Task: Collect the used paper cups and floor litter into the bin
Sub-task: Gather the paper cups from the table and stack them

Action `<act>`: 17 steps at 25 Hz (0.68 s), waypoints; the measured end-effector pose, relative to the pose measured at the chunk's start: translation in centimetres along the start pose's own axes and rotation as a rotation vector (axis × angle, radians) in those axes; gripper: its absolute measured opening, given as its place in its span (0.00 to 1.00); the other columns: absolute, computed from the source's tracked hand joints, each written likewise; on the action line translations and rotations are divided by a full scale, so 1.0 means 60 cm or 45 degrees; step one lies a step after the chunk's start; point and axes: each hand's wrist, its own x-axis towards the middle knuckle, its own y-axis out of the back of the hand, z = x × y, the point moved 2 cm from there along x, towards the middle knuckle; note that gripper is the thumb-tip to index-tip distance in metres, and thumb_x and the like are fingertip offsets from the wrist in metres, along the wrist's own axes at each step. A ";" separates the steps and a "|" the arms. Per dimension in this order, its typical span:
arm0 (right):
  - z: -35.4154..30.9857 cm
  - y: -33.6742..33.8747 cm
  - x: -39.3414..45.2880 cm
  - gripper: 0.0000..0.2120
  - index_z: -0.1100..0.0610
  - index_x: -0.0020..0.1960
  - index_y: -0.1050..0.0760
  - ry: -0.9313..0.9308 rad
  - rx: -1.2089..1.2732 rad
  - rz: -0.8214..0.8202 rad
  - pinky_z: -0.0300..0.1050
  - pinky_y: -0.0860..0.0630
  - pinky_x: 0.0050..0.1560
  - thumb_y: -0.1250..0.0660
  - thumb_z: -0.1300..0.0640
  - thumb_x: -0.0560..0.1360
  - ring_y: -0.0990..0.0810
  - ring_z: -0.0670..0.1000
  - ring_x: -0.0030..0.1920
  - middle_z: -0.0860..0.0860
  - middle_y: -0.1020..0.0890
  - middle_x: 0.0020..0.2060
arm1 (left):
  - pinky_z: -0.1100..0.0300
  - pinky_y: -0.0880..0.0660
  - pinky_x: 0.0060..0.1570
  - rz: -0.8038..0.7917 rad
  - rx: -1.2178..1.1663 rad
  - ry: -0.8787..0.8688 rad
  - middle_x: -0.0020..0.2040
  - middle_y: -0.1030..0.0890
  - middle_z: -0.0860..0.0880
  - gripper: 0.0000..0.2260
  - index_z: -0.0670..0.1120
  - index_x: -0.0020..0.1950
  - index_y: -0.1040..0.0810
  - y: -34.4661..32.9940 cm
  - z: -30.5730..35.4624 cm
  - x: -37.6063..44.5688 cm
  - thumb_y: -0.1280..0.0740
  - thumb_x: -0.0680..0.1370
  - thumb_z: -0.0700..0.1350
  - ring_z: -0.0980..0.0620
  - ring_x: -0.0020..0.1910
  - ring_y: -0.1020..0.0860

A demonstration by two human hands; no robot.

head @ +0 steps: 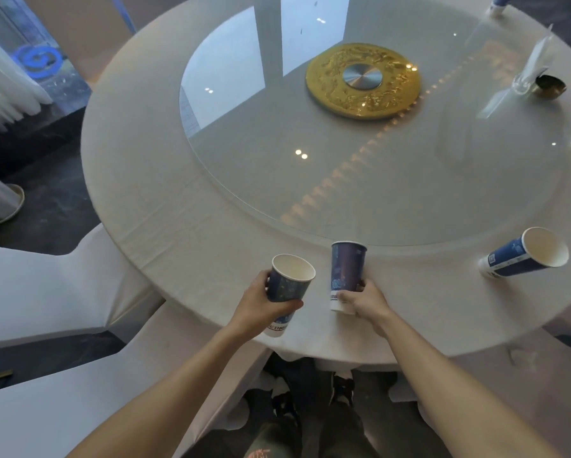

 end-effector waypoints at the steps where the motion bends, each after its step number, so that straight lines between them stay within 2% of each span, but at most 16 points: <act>1: -0.001 0.005 -0.005 0.39 0.61 0.69 0.27 0.013 0.046 -0.034 0.53 0.18 0.51 0.20 0.52 0.62 0.14 0.56 0.53 0.56 0.16 0.58 | 0.56 0.19 0.52 -0.010 0.017 -0.015 0.60 0.19 0.52 0.30 0.51 0.67 0.27 -0.005 0.006 -0.002 0.18 0.69 0.48 0.49 0.59 0.18; 3: -0.014 0.020 -0.027 0.31 0.63 0.70 0.28 0.064 0.129 -0.049 0.54 0.19 0.50 0.22 0.58 0.70 0.15 0.58 0.54 0.58 0.16 0.59 | 0.55 0.20 0.54 -0.020 0.042 -0.036 0.61 0.20 0.51 0.32 0.51 0.69 0.28 -0.014 0.018 -0.001 0.18 0.69 0.47 0.49 0.60 0.19; 5: -0.034 0.049 -0.056 0.30 0.61 0.71 0.31 0.156 0.211 -0.002 0.58 0.19 0.56 0.23 0.58 0.73 0.16 0.58 0.56 0.58 0.18 0.59 | 0.51 0.19 0.57 -0.045 0.082 -0.062 0.62 0.20 0.51 0.33 0.51 0.70 0.28 -0.034 0.030 0.002 0.18 0.69 0.47 0.48 0.60 0.20; 7: -0.060 0.081 -0.086 0.34 0.57 0.70 0.34 0.294 0.317 0.053 0.57 0.19 0.58 0.20 0.58 0.71 0.16 0.56 0.55 0.56 0.19 0.58 | 0.53 0.19 0.55 -0.070 0.120 -0.090 0.61 0.20 0.51 0.34 0.51 0.69 0.28 -0.055 0.035 0.004 0.17 0.67 0.47 0.49 0.59 0.20; 11: -0.089 0.163 -0.154 0.37 0.55 0.71 0.35 0.524 0.448 0.174 0.49 0.19 0.57 0.18 0.59 0.69 0.17 0.51 0.57 0.52 0.20 0.59 | 0.63 0.24 0.47 -0.208 0.178 -0.151 0.56 0.20 0.55 0.33 0.52 0.66 0.27 -0.130 0.060 -0.002 0.16 0.66 0.46 0.51 0.56 0.19; 13: -0.088 0.192 -0.177 0.37 0.55 0.70 0.35 0.589 0.422 0.143 0.45 0.19 0.57 0.18 0.59 0.69 0.17 0.49 0.59 0.50 0.19 0.61 | 0.66 0.25 0.45 -0.281 0.185 -0.175 0.55 0.20 0.57 0.33 0.53 0.66 0.28 -0.173 0.084 -0.011 0.16 0.66 0.46 0.53 0.56 0.19; 17: -0.049 0.245 -0.199 0.38 0.52 0.69 0.33 0.648 0.255 0.090 0.48 0.19 0.61 0.16 0.51 0.65 0.19 0.48 0.64 0.46 0.20 0.64 | 0.66 0.22 0.44 -0.330 0.202 -0.254 0.56 0.20 0.57 0.34 0.53 0.68 0.27 -0.252 0.138 -0.028 0.16 0.66 0.46 0.55 0.54 0.18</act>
